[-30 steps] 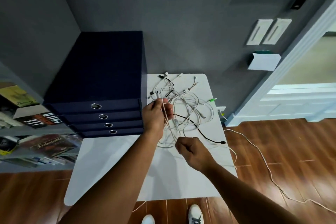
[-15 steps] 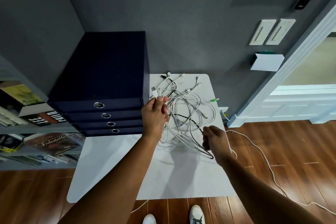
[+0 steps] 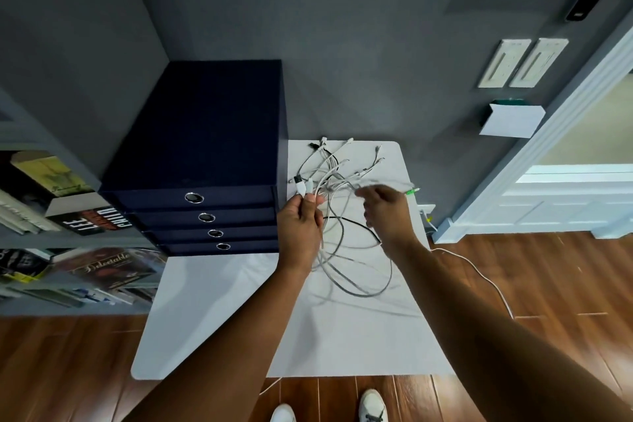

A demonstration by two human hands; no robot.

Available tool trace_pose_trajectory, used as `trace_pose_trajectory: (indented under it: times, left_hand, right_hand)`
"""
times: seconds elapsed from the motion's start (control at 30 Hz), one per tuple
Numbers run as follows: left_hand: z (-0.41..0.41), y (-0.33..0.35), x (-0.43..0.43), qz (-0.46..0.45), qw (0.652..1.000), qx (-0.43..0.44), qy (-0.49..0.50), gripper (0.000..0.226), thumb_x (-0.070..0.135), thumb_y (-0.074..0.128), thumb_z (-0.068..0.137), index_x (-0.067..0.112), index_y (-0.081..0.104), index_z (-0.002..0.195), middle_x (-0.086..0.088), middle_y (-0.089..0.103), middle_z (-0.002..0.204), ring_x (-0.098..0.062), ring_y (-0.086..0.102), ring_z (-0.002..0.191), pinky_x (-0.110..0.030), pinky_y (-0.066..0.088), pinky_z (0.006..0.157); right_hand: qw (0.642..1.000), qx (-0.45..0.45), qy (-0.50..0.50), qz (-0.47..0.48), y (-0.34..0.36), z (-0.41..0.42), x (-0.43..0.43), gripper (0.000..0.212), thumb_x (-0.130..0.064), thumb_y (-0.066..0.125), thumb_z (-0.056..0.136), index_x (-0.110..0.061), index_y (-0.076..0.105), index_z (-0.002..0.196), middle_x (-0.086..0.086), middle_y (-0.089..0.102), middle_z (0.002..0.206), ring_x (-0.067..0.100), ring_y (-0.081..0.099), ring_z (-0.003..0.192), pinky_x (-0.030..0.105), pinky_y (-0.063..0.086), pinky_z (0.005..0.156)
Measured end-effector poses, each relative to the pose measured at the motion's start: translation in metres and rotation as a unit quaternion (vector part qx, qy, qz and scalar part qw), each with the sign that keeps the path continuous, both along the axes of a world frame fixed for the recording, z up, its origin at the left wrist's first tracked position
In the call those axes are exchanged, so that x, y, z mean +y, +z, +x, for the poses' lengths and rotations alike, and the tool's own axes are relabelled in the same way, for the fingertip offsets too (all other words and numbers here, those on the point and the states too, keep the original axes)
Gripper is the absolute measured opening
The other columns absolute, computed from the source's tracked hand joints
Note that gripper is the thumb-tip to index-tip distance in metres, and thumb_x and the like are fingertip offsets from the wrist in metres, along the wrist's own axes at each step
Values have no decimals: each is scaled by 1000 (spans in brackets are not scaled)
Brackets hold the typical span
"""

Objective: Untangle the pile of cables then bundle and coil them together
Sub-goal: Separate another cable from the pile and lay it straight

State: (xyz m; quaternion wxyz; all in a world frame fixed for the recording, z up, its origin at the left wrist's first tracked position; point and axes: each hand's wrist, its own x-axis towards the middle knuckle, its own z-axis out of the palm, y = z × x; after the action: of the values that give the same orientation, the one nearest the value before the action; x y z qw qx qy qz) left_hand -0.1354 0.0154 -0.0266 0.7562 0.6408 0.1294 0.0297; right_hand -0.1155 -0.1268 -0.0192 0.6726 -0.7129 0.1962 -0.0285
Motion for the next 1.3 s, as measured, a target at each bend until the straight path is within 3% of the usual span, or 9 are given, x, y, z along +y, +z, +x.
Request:
trace_pose_trajectory:
  times: [0.1,0.23,0.43,0.7,0.77,0.9,1.03,1.17,1.3]
  left_hand:
    - [1,-2,-4,8,1000,27,5,30,23,44,107,6,62,91,1,51,57,-6,41,46,-22,31,45]
    - [7,7,-10,-54,998,37,4,30,23,39,109,7,54,89,-4,70,65,-11,48,43,-22,35,43]
    - [23,19,-12,-162,984,70,11,29,25,37,109,9,53,91,-4,73,68,-22,71,60,-34,57,61]
    - [20,10,-22,-175,974,144,-3,27,23,35,109,13,49,89,-14,68,72,-15,59,45,-22,43,43]
    - [18,10,-24,-140,982,129,-12,29,21,37,109,11,52,86,-9,56,69,-9,43,38,-18,31,38]
    - [14,15,-28,-65,992,94,-47,30,25,42,108,11,58,87,-3,48,63,-7,34,39,-17,26,38]
    - [5,15,-29,-53,993,57,-85,28,24,45,107,10,60,88,-1,47,60,-7,33,39,-18,27,40]
    - [-6,12,-26,-84,989,52,-112,27,23,44,107,9,58,89,-2,45,61,-10,29,43,-20,22,43]
    - [-11,8,-21,-94,987,51,-123,27,26,45,107,11,59,90,-1,46,63,-11,30,47,-24,23,48]
  right_hand:
    - [992,-113,54,-1,39,7,8,16,-5,53,93,-2,65,83,7,54,61,18,49,54,25,39,49]
    - [977,-176,121,11,62,4,14,13,-5,52,91,-6,57,79,11,64,79,22,63,71,28,49,60]
    - [957,-147,235,-82,20,-29,6,16,-16,49,70,-1,48,64,16,48,59,20,45,57,32,34,56]
    - [883,-51,433,-174,-8,-62,-15,11,-13,48,64,-1,46,63,19,46,66,16,40,61,29,32,58]
    - [902,-2,409,-139,-7,-60,-16,23,-19,49,70,2,51,62,15,51,61,17,43,60,29,33,58]
    - [986,47,157,21,-2,-38,-7,41,-28,49,99,4,66,79,20,61,67,23,46,51,30,32,50]
    - [990,92,62,88,6,-8,1,32,-27,51,98,1,67,90,12,62,68,21,48,51,27,33,50]
    - [981,71,10,178,22,14,9,23,12,50,79,4,62,62,19,58,60,30,52,64,39,43,65]
    - [986,77,-34,145,29,31,9,26,18,48,77,3,56,58,16,56,54,24,46,50,28,39,52]
